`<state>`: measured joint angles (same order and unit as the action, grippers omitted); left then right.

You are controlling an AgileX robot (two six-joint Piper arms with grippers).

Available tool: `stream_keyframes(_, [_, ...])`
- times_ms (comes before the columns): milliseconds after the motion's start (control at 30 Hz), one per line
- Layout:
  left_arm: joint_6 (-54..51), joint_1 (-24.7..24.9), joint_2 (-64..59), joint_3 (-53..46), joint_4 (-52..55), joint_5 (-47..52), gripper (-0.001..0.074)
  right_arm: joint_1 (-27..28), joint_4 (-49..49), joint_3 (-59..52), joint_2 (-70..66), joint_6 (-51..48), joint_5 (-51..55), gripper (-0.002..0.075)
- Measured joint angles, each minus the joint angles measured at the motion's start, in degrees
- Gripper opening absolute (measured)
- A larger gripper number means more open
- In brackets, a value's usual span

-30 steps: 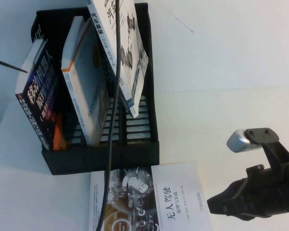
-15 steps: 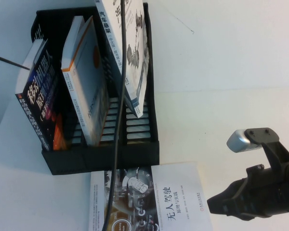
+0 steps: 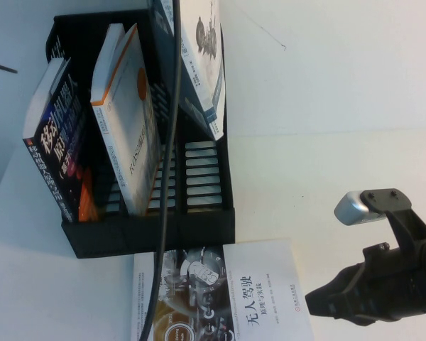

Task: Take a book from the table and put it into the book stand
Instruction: Place the book on the book shelf

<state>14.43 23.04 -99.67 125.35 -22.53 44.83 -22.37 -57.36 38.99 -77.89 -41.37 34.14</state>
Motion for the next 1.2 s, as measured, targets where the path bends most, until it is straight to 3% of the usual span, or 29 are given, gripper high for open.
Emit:
stream_keyframes(700, [-2.13, 0.00, 1.04, 3.73, -7.99, 1.87, 0.0100, 0.00, 0.00, 0.00, 0.00, 0.00, 0.34, 0.0000])
stream_keyframes(1200, [-2.56, 0.12, 1.53, 7.25, -6.88, 8.55, 0.0092, 0.00, 0.00, 0.00, 0.00, 0.00, 0.87, 0.0000])
